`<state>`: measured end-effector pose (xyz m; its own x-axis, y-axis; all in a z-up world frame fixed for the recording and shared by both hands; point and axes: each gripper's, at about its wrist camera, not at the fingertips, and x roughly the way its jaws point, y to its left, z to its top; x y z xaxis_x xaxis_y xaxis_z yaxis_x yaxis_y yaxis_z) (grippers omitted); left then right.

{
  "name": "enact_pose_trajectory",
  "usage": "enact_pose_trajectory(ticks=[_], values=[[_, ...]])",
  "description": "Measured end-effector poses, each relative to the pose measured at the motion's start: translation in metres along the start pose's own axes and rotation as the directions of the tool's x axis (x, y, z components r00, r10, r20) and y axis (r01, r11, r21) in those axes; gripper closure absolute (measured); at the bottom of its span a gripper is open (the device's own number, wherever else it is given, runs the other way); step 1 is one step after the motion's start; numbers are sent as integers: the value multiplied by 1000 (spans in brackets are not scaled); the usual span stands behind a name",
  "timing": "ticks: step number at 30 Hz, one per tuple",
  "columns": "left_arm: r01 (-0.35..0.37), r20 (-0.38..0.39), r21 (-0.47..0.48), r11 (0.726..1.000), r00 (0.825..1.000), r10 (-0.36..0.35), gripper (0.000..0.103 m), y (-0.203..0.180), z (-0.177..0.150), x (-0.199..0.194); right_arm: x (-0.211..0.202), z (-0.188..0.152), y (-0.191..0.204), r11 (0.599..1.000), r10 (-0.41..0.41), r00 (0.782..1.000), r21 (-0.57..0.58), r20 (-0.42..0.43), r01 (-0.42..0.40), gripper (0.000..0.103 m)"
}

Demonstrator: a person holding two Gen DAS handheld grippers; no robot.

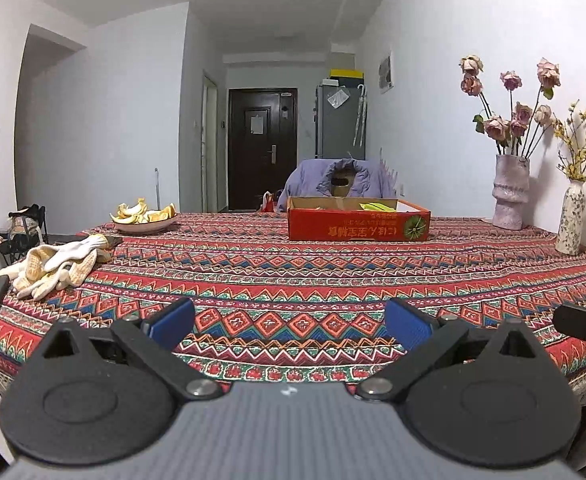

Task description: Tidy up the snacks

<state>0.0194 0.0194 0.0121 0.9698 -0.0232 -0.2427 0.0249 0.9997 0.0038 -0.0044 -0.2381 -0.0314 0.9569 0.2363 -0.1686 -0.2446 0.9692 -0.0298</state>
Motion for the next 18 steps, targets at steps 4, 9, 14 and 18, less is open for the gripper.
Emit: enact_pose_trajectory(ticks=[4, 9, 14, 18], values=[[9, 9, 6, 1000, 1000, -9, 0, 4, -5, -3, -1, 1, 2, 1000, -6, 1000, 10, 11, 6, 0], [4, 3, 0, 1000, 1000, -4, 0, 7, -4, -2, 1, 3, 1, 1000, -3, 1000, 17, 9, 3, 0], [-1, 0, 12, 1000, 1000, 1, 0, 4, -5, -1, 0, 1, 0, 999, 11, 1000, 39, 18, -11, 0], [4, 0, 12, 1000, 1000, -4, 0, 4, -5, -2, 1, 0, -1, 999, 3, 1000, 42, 13, -4, 0]])
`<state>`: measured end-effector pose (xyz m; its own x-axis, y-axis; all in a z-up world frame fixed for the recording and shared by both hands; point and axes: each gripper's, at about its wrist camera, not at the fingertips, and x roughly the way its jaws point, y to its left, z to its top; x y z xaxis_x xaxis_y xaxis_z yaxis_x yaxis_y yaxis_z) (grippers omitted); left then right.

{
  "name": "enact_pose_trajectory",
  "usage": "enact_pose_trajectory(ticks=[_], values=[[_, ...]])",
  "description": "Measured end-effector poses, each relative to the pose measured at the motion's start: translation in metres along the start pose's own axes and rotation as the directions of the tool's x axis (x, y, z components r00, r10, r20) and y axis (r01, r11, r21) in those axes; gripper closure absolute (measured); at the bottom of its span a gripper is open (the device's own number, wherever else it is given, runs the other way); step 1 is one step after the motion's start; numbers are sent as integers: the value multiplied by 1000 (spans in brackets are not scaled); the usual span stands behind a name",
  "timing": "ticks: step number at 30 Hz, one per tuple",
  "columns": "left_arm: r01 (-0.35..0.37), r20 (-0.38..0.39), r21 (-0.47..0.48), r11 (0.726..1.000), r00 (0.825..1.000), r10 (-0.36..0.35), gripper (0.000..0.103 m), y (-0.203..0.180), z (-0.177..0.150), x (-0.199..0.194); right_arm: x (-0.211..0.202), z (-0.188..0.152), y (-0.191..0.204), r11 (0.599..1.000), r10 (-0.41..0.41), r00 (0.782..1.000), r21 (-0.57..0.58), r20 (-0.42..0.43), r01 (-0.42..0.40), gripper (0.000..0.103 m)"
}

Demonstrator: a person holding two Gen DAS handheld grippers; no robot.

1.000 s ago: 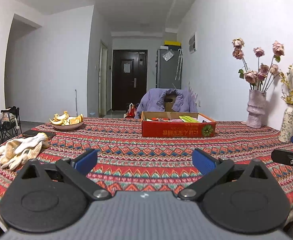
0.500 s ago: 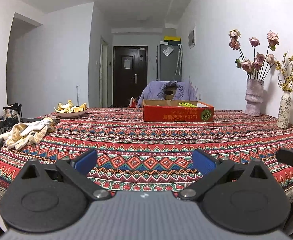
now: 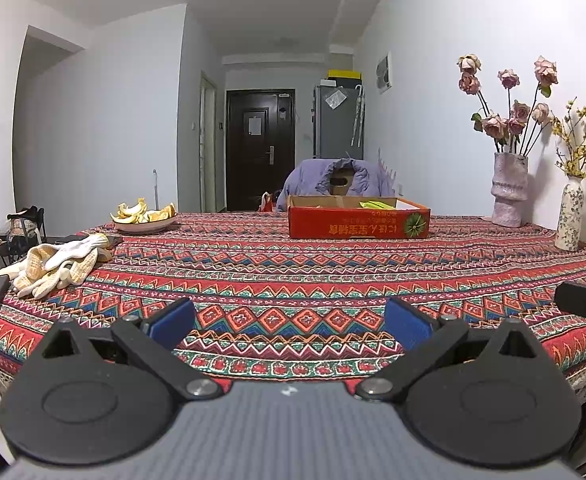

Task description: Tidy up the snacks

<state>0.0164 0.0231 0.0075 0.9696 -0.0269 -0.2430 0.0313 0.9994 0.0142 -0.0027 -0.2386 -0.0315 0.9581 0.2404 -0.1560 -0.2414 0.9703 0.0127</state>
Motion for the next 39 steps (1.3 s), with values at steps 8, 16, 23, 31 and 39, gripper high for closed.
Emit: enact_pose_trajectory(ticks=[8, 16, 23, 31, 39], values=[[10, 1, 3, 1000, 1000, -10, 0, -1, 1, -2, 0, 1, 1, 1000, -4, 1000, -7, 3, 4, 0], [19, 4, 7, 1000, 1000, -19, 0, 0, 2, -4, -1, 1, -2, 1000, -11, 1000, 4, 1, 11, 0], [18, 6, 7, 1000, 1000, -18, 0, -1, 2, -5, -1, 0, -5, 1000, -29, 1000, 6, 3, 29, 0], [25, 3, 10, 1000, 1000, -25, 0, -1, 1, -5, 0, -2, -4, 999, -35, 999, -7, -3, 35, 0], [23, 10, 10, 1000, 1000, -23, 0, 1, 2, -6, -1, -2, -8, 999, -43, 999, 17, -3, 43, 0]])
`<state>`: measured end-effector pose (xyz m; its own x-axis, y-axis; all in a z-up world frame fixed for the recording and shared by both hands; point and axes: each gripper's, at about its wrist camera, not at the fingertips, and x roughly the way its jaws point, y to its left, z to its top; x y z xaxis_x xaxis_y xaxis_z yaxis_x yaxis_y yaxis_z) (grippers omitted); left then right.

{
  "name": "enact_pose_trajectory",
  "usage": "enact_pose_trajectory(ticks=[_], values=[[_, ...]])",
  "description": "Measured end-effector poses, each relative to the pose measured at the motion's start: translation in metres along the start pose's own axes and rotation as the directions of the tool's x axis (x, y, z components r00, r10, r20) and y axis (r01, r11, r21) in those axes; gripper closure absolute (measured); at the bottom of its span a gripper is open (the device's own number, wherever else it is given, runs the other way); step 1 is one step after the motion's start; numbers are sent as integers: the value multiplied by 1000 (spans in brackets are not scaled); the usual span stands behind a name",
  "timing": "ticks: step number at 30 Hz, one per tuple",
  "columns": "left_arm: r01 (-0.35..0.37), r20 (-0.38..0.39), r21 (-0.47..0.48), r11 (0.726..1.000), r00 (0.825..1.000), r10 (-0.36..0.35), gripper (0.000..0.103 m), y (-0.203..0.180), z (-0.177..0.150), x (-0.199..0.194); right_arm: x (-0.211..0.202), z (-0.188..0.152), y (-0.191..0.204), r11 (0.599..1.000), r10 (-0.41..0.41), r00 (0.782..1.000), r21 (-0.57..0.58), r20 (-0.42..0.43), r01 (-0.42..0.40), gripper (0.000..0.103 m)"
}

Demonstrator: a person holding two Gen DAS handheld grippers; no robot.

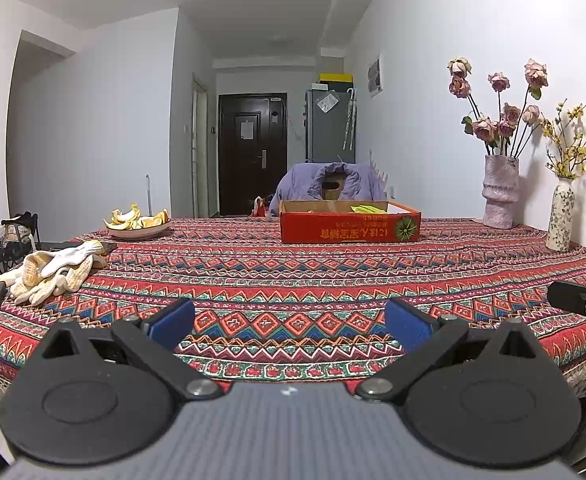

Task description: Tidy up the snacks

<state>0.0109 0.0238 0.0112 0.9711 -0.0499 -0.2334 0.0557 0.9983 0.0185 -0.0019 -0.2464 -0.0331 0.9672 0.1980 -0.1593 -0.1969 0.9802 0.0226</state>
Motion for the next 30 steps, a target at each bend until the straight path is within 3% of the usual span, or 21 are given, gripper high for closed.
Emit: enact_pose_trajectory(ticks=[30], values=[[-12, -7, -25, 1000, 1000, 12, 0, 0, 5, 7, 13, 3, -6, 1000, -18, 1000, 8, -23, 18, 0]])
